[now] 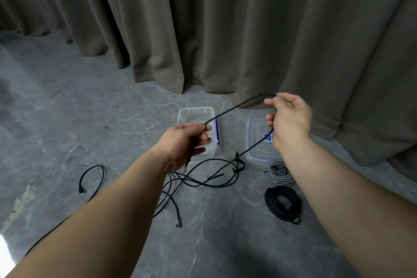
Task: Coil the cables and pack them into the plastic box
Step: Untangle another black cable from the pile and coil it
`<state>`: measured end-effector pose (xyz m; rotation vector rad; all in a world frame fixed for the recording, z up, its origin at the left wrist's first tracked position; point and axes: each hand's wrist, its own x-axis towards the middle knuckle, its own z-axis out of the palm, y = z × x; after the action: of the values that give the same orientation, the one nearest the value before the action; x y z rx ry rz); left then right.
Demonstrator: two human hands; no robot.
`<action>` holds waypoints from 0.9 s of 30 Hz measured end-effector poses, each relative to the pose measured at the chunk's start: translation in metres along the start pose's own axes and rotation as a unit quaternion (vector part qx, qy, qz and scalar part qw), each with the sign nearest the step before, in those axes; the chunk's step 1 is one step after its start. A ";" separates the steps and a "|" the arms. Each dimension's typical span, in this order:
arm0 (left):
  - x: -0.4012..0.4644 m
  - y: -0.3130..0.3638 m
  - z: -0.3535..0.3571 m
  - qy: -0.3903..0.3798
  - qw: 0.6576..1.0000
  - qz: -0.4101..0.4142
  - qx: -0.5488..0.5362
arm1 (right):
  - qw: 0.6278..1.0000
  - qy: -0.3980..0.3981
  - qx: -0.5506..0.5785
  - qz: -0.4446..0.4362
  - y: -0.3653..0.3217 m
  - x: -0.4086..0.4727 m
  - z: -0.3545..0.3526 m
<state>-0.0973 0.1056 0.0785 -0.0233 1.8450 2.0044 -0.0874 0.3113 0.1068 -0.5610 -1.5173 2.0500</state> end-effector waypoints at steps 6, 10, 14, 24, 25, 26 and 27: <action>0.012 -0.016 -0.006 0.157 0.966 0.020 0.207 | 0.999 0.028 -0.029 -0.025 0.017 0.008 -0.004; 0.013 -0.003 0.001 0.072 0.989 -0.064 -0.116 | 0.987 0.018 -0.144 -0.067 0.026 0.017 -0.011; 0.013 0.005 0.007 0.012 0.978 -0.002 -0.208 | 0.951 -0.156 -0.264 -0.021 0.034 0.008 -0.014; 0.018 0.000 0.016 0.066 0.991 0.007 -0.119 | 0.898 -0.197 -0.376 -0.117 0.037 -0.004 -0.004; 0.018 0.000 0.017 0.065 0.992 -0.001 -0.105 | 0.898 -0.175 -0.386 -0.120 0.038 -0.002 -0.005; 0.017 0.001 0.018 0.062 0.994 -0.007 -0.093 | 0.896 -0.158 -0.397 -0.122 0.038 -0.001 -0.006; 0.016 0.002 0.018 0.055 0.995 -0.011 -0.083 | 0.895 -0.144 -0.405 -0.119 0.038 0.000 -0.007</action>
<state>-0.1082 0.1271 0.0780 -0.2049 1.7280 2.1747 -0.0894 0.3079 0.0678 -0.3306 -2.4884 1.2838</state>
